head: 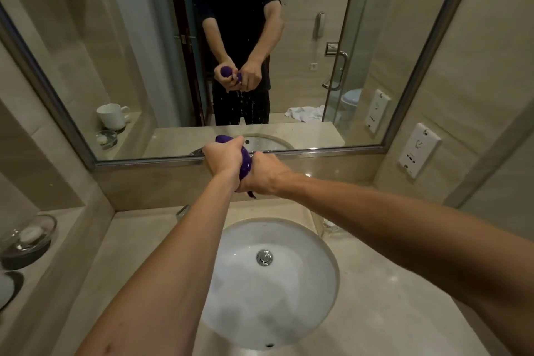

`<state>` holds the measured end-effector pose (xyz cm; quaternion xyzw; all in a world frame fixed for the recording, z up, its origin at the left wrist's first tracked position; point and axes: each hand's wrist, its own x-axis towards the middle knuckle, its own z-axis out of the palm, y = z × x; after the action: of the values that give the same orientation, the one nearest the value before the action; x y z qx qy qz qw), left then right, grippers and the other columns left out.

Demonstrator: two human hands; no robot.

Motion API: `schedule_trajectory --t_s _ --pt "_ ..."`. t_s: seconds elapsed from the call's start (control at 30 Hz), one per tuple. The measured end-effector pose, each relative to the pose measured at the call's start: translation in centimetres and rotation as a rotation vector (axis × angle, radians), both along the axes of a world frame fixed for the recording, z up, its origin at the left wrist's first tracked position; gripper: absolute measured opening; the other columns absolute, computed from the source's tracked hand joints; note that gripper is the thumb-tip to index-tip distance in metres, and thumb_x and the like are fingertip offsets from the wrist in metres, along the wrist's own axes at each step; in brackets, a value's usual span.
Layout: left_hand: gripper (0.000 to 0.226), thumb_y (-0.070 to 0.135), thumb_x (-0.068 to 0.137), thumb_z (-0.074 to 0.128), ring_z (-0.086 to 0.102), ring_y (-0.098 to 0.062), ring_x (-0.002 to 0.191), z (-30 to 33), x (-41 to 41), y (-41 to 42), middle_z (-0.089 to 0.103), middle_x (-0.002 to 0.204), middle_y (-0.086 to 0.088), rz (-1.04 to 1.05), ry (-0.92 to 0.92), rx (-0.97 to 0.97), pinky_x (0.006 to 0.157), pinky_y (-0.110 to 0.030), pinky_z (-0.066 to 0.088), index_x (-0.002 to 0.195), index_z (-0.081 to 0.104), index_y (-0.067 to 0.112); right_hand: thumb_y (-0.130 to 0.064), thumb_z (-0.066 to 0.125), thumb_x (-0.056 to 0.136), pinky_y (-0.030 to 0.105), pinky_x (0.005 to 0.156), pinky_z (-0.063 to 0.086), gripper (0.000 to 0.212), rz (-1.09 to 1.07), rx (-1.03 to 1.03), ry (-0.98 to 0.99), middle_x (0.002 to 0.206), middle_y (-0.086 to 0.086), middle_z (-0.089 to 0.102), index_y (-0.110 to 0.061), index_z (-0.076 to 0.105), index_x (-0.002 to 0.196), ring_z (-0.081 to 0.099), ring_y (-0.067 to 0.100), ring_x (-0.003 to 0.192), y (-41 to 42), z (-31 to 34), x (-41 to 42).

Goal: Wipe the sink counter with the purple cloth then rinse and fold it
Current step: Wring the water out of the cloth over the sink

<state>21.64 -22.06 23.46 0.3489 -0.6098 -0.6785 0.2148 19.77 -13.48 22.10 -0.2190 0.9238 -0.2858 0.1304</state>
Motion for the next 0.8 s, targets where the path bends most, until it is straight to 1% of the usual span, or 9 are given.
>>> schedule_trajectory --t_s 0.13,0.3,0.4,0.43,0.5,0.57,0.63,0.73,0.8 --pt "0.027 0.022 0.078 0.074 0.065 -0.025 0.084 0.5 0.2 -0.1 0.069 0.095 -0.010 -0.039 -0.013 -0.018 0.071 -0.032 0.051 0.099 0.067 0.007 -0.033 0.086 0.074 0.033 0.069 0.060 0.034 -0.009 0.015 0.033 0.077 0.000 0.065 -0.020 0.055 0.079 0.066 0.018 0.075 0.0 -0.2 0.0" --pt "0.016 0.020 0.082 0.071 0.063 -0.021 0.078 1.4 0.9 0.0 0.064 0.082 -0.005 -0.079 -0.003 -0.066 0.071 -0.033 0.052 0.079 0.056 0.017 -0.033 0.084 0.072 0.043 0.074 0.063 0.036 0.010 0.016 0.026 0.083 0.005 0.072 -0.014 0.061 0.092 0.071 0.022 0.079 0.5 0.7 0.9" --pt "0.020 0.023 0.085 0.072 0.062 -0.021 0.078 1.7 1.3 0.0 0.063 0.082 -0.005 -0.105 -0.014 -0.063 0.069 -0.031 0.049 0.078 0.054 0.018 -0.023 0.082 0.079 0.030 0.054 0.061 0.021 0.087 -0.021 -0.092 0.069 0.002 0.068 -0.014 0.063 0.079 0.066 0.015 0.060 1.2 2.4 1.3" --pt "0.022 0.026 0.086 0.074 0.062 -0.021 0.078 1.9 1.3 0.1 0.063 0.083 -0.005 -0.122 -0.026 -0.072 0.070 -0.032 0.049 0.079 0.054 0.018 -0.027 0.082 0.080 0.024 0.045 0.054 0.023 0.122 0.001 -0.141 0.068 0.001 0.066 -0.014 0.064 0.079 0.062 0.013 0.055 1.5 3.2 1.4" --pt "0.029 0.036 0.085 0.076 0.062 -0.021 0.078 2.5 1.6 0.5 0.065 0.084 -0.006 -0.168 -0.051 -0.101 0.072 -0.035 0.049 0.085 0.057 0.015 -0.040 0.083 0.079 0.020 0.044 0.044 0.031 0.160 0.040 -0.232 0.072 0.001 0.067 -0.014 0.067 0.087 0.060 0.014 0.056 2.3 4.5 1.4" --pt "0.038 0.042 0.083 0.078 0.064 -0.023 0.080 3.7 2.1 0.6 0.066 0.084 -0.007 -0.289 -0.035 -0.095 0.075 -0.036 0.051 0.090 0.061 0.009 -0.045 0.083 0.078 0.022 0.047 0.043 0.039 0.151 0.027 -0.266 0.078 0.004 0.068 -0.015 0.067 0.095 0.059 0.017 0.059 3.1 5.1 1.1" --pt "0.039 0.037 0.086 0.075 0.066 -0.027 0.094 4.8 2.9 -0.2 0.069 0.095 -0.013 -0.551 0.028 -0.015 0.084 -0.038 0.053 0.105 0.064 0.005 -0.040 0.082 0.079 0.023 0.046 0.042 0.037 0.141 -0.041 -0.325 0.083 0.007 0.067 -0.015 0.064 0.099 0.056 0.017 0.058 4.5 5.6 0.7" --pt "0.056 0.035 0.084 0.074 0.064 -0.032 0.119 5.5 3.7 -3.0 0.068 0.126 -0.018 -0.888 0.089 0.087 0.101 -0.044 0.051 0.129 0.062 0.003 -0.036 0.080 0.076 0.021 0.046 0.038 0.042 0.208 -0.158 -0.594 0.090 0.008 0.064 -0.013 0.060 0.105 0.051 0.013 0.056 6.8 6.6 -0.2" --pt "0.073 0.047 0.072 0.083 0.063 -0.030 0.123 5.1 3.4 -4.2 0.066 0.132 -0.012 -0.999 0.113 0.068 0.104 -0.047 0.049 0.133 0.063 0.014 -0.036 0.076 0.074 0.017 0.044 0.034 0.047 0.265 -0.237 -0.790 0.089 0.005 0.064 -0.011 0.059 0.110 0.047 0.010 0.051 7.5 6.7 -0.7"
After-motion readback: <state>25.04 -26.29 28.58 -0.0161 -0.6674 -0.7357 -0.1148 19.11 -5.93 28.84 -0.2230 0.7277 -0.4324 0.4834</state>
